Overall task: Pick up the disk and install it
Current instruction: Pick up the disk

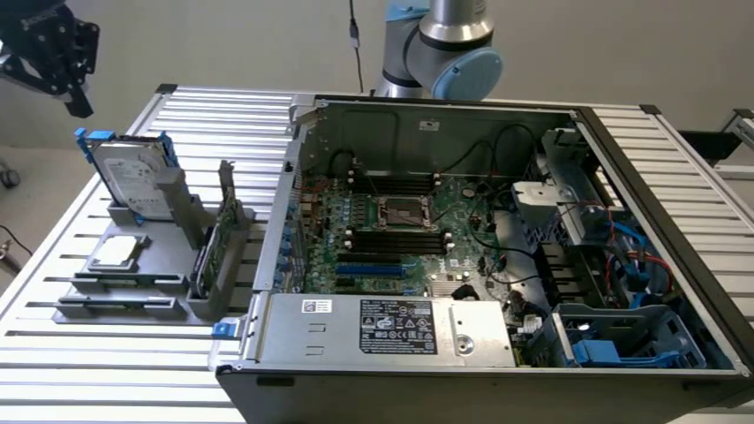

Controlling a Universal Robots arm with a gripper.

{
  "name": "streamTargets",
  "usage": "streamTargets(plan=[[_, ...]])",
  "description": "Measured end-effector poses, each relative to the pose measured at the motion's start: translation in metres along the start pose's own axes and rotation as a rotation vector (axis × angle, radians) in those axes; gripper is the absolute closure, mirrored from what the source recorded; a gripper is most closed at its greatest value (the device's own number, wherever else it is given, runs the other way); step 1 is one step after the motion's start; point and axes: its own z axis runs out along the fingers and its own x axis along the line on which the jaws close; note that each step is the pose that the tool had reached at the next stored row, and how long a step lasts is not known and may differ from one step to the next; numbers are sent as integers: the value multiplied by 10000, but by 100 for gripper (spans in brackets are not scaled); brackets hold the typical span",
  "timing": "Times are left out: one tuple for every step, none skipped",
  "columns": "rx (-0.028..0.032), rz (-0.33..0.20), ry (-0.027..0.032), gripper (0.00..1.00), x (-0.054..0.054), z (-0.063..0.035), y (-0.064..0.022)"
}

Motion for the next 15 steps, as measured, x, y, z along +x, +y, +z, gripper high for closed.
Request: streamTargets(plan=[[2,-137,8,89,0,1,0],[3,-283,16,89,0,1,0],[6,-422,23,89,0,2,0],[8,-562,30,89,-1,3,0],[11,-704,37,89,-1,3,0],[14,-854,43,89,-1,4,0],[18,-1023,49,89,-1,5,0],[22,-1195,54,89,-1,6,0],[26,-1367,59,89,-1,6,0],[30,-1540,64,89,-1,7,0],[36,-1715,67,89,-1,9,-1],[42,-1893,71,89,-1,11,0],[48,-2066,75,89,-1,13,0],[53,-2246,79,89,-2,16,-1],[59,-2393,81,89,-2,21,-1]])
